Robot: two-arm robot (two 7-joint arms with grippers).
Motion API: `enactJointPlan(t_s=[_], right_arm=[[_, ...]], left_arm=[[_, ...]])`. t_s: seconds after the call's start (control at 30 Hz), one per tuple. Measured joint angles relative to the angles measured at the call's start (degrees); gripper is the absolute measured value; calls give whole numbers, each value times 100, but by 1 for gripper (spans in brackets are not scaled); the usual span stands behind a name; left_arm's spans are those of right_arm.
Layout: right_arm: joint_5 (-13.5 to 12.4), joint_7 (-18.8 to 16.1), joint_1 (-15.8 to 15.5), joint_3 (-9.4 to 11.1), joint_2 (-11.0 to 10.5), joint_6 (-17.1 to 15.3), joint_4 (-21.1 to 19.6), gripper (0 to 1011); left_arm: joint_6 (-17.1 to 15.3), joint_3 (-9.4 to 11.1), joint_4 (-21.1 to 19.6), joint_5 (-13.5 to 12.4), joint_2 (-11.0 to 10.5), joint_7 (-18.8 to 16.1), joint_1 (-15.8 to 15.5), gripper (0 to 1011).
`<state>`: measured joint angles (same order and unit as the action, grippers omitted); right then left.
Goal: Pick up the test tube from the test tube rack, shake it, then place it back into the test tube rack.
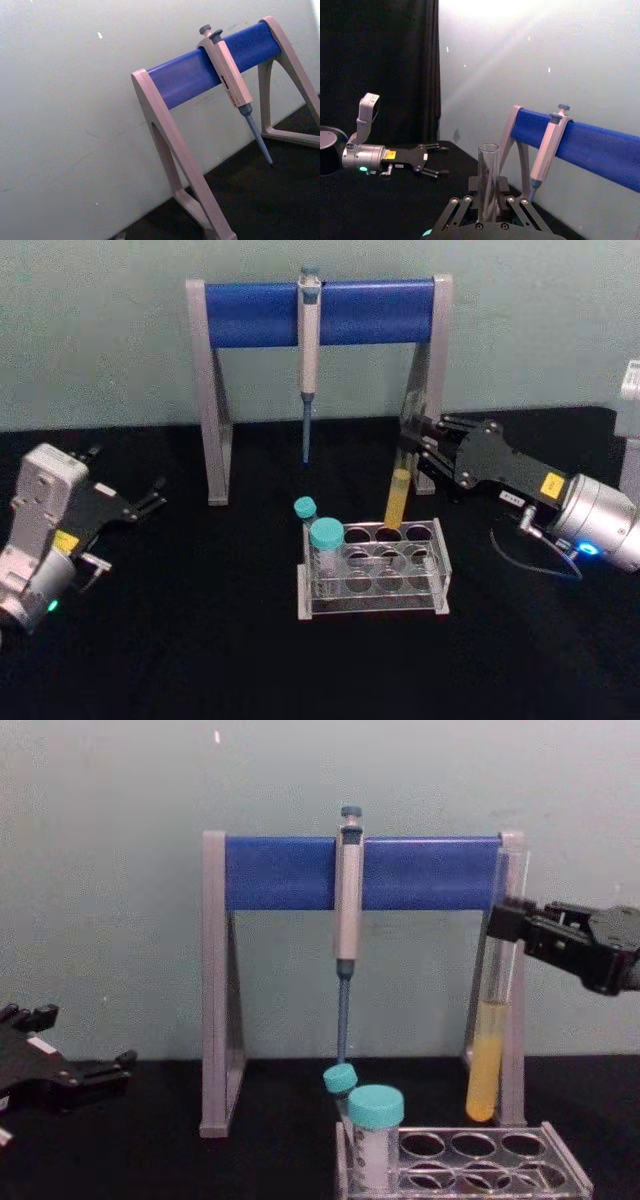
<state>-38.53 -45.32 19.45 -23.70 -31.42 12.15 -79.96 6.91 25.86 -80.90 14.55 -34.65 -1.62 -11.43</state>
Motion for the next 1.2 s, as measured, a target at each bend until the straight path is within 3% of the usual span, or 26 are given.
enactJointPlan(t_s=[1.2], right_arm=[[428, 21, 248, -323, 262, -154, 735, 228]], left_arm=[[0, 0, 0, 0, 0, 0, 0, 1002]])
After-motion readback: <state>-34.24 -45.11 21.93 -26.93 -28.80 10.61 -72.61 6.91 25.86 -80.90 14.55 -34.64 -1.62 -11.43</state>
